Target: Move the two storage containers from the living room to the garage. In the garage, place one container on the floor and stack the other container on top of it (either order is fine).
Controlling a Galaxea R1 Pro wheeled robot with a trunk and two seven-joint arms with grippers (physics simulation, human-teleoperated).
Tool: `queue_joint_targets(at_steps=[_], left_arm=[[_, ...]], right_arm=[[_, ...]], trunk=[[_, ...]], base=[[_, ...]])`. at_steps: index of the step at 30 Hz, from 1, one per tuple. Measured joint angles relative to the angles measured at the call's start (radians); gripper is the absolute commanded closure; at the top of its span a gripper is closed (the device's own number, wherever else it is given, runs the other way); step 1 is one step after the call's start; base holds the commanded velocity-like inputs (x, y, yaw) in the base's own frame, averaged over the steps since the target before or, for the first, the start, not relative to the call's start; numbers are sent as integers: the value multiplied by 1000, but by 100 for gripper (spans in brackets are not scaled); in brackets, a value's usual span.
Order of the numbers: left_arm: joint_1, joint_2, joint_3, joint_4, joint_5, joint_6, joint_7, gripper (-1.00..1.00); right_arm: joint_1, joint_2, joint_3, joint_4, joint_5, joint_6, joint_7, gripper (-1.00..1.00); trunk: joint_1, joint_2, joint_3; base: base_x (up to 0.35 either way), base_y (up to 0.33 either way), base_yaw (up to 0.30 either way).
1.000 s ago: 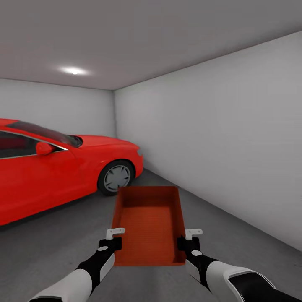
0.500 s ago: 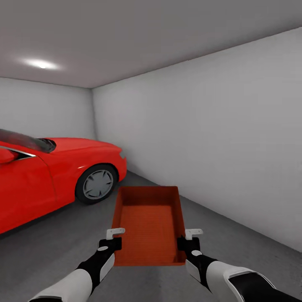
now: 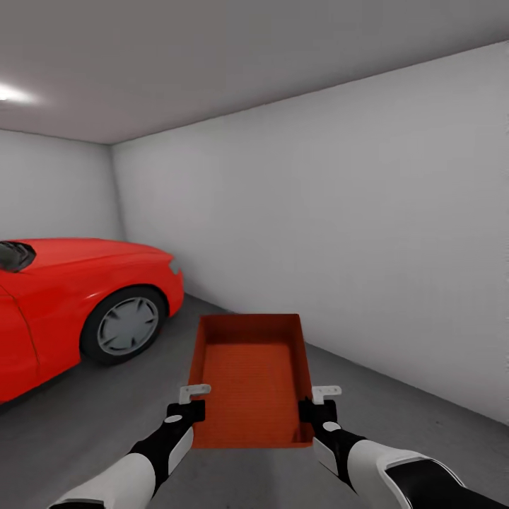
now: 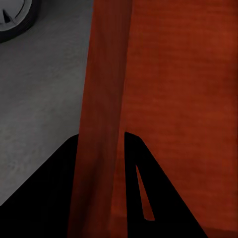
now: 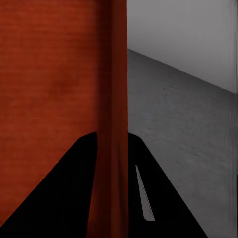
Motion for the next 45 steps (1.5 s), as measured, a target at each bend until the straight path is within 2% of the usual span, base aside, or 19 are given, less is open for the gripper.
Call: queue_joint_targets(at_steps=[45], left_arm=[[0, 1, -1, 0, 1, -1, 0, 100]], right_arm=[[0, 1, 0, -1, 1, 0, -1, 100]], trunk=[[0, 0, 0]], base=[[321, 97, -276]])
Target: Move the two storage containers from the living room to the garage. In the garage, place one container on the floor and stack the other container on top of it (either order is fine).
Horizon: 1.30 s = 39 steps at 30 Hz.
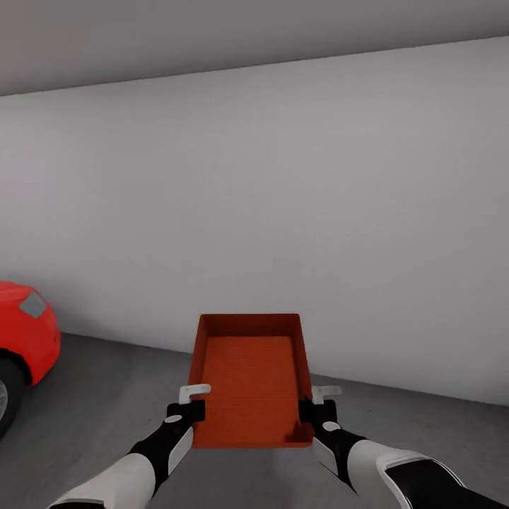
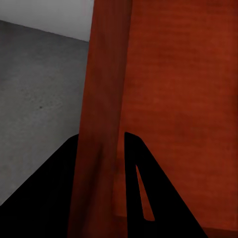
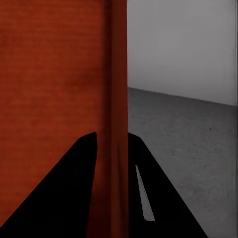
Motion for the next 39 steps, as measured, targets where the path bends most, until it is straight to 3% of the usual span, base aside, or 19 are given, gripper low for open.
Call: queue_joint_targets(at_steps=[6, 34, 39], left_arm=[[0, 0, 0, 0, 0, 0, 0, 100], [0, 0, 1, 0, -1, -1, 0, 100], [0, -1, 2, 0, -2, -1, 0, 100]], right_arm=[[0, 0, 1, 0, 0, 0, -1, 100], [0, 0, 0, -1, 1, 0, -1, 100], [0, -1, 0, -1, 1, 0, 1, 100]], trunk=[[0, 0, 0], [0, 0, 0], [0, 0, 0]], base=[[321, 97, -274], [321, 85, -7], [321, 81, -180]])
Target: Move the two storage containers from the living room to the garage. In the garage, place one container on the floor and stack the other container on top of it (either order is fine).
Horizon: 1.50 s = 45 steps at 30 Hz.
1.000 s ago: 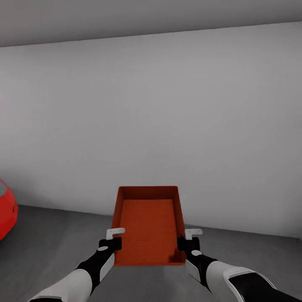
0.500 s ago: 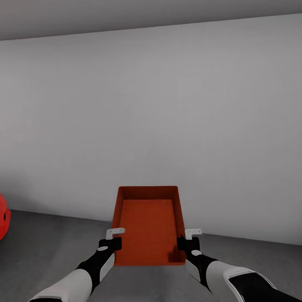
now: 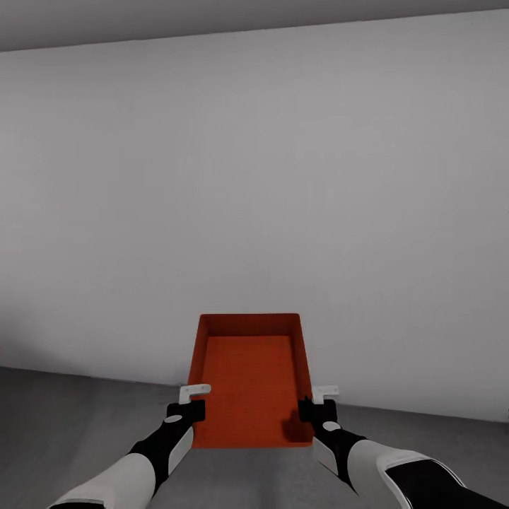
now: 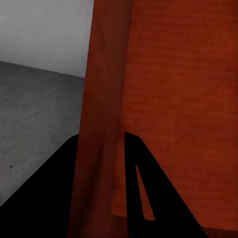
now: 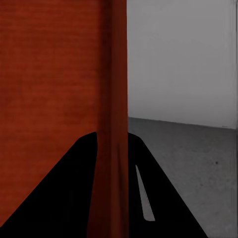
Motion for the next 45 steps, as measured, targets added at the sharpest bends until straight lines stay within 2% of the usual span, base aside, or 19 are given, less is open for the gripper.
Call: queue_joint_targets(at_steps=[7, 17, 32, 45], left_arm=[[0, 0, 0, -1, -1, 0, 0, 100], [0, 1, -3, -2, 3, 0, 0, 100], [0, 1, -4, -2, 3, 0, 1, 100], [1, 1, -4, -1, 4, 0, 0, 100]], right_arm=[[0, 0, 1, -1, 0, 0, 0, 100], [0, 1, 1, -1, 0, 0, -1, 100], [0, 1, 2, -1, -1, 0, -2, 100], [0, 1, 0, 0, 0, -1, -2, 100]], trunk=[[0, 0, 0], [0, 0, 0], [1, 0, 0], [1, 1, -16]], base=[[321, 81, -219], [307, 70, -17], [20, 3, -1], [0, 0, -118]])
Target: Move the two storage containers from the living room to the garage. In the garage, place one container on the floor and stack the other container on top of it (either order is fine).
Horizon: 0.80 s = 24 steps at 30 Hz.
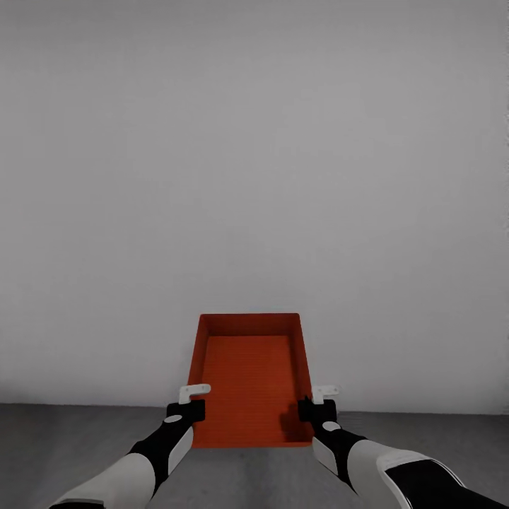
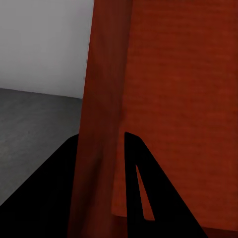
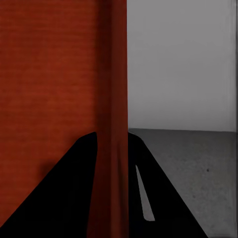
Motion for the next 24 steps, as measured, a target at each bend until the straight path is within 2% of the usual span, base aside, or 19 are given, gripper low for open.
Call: queue_joint_targets(at_steps=[24], left_arm=[[0, -1, 2, 0, -1, 0, 1, 100]], right_arm=[[0, -1, 0, -1, 0, 1, 2, 100]], trunk=[[0, 1, -36]], base=[[0, 0, -119]])
